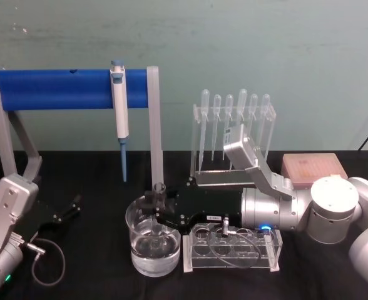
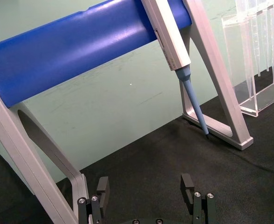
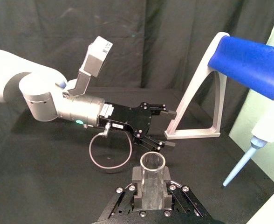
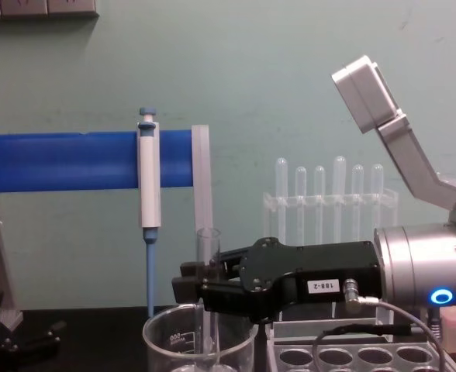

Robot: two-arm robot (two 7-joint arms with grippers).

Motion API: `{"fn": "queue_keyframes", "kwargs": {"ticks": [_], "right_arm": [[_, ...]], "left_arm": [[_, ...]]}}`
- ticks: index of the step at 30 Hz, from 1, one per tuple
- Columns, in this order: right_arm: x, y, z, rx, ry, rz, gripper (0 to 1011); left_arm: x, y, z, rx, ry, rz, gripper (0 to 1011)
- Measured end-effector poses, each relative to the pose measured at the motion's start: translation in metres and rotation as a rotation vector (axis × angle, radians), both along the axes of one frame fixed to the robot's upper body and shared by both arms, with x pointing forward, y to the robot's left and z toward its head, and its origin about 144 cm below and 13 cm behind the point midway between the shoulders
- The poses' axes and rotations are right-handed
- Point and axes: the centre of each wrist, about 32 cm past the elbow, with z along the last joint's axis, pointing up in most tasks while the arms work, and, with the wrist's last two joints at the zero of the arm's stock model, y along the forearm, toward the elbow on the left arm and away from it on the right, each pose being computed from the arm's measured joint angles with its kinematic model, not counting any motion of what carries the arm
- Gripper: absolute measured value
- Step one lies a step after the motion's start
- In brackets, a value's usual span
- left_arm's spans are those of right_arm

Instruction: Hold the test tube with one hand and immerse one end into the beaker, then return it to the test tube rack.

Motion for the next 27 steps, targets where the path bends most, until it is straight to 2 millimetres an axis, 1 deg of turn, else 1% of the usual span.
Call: {"fn": "queue_keyframes", "kwargs": {"ticks": [27], "right_arm": [[-0.0001,0.0000,0.0004,0.000,0.000,0.000,225]], "left_arm": [[0.0000,0.0000,0.0000,0.000,0.000,0.000,1000]]}}
